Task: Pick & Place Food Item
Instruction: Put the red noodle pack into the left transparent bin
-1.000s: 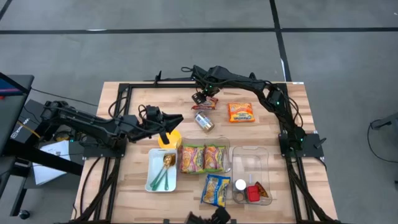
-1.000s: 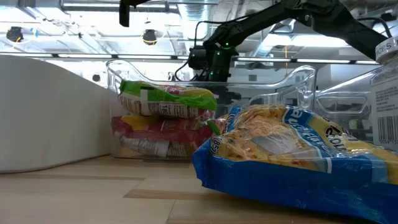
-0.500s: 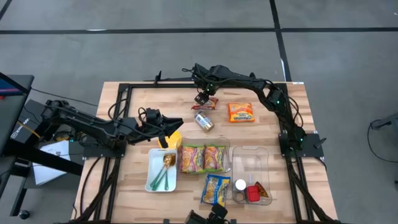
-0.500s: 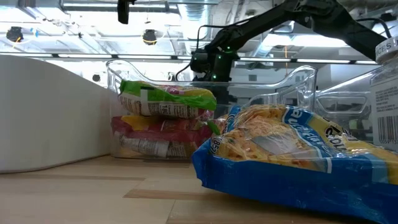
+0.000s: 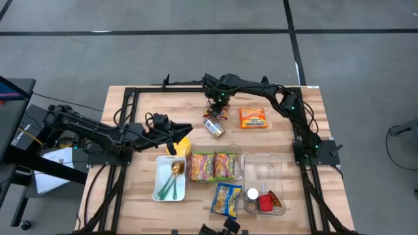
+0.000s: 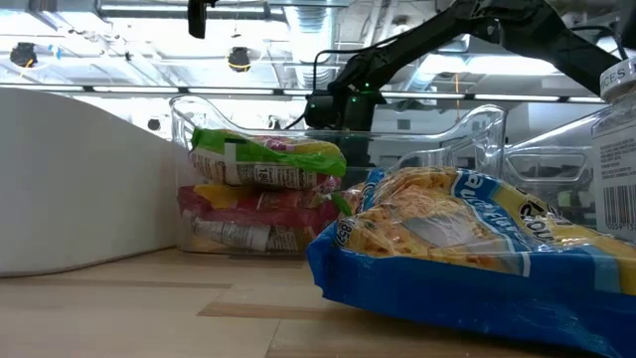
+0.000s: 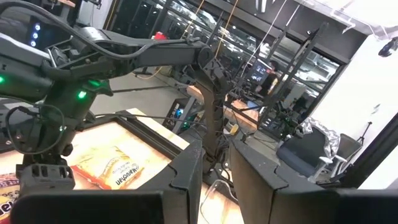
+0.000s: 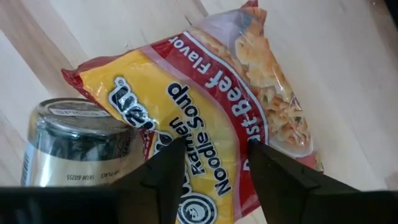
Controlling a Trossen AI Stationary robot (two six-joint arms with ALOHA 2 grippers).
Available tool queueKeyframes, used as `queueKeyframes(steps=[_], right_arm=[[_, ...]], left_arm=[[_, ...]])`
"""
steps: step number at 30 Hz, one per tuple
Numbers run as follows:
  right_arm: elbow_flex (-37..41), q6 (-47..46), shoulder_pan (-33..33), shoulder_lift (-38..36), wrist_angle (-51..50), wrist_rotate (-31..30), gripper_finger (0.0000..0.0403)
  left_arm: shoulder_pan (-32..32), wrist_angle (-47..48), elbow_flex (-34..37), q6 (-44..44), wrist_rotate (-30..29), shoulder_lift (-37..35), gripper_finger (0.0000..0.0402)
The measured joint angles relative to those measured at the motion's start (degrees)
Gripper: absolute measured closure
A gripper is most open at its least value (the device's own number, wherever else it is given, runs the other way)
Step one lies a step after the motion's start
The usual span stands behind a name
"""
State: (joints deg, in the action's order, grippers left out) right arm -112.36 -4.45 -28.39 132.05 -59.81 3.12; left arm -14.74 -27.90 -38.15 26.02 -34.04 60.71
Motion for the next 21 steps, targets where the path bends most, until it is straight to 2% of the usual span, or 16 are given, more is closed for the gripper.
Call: queueKeyframes(steps=[5,17,21], right_arm=[[0.07,-0.55,0.25,0.06,0.32,-0.16,0.0264],[0.11,-1.57,0.1,0.17,0.29,-0.95,0.0393],[-0.11,-1.59,0.43,-0.02,-0.16,-1.85,0.0399]], left_arm=[[0.0,-0.02,-0.02,0.0,0.0,0.0,0.0325],[0.0,-0.01,-0.01,1.43,0.0,0.0,0.0325],[0.0,0.0,0.0,1.42,0.0,0.0,0.0325]])
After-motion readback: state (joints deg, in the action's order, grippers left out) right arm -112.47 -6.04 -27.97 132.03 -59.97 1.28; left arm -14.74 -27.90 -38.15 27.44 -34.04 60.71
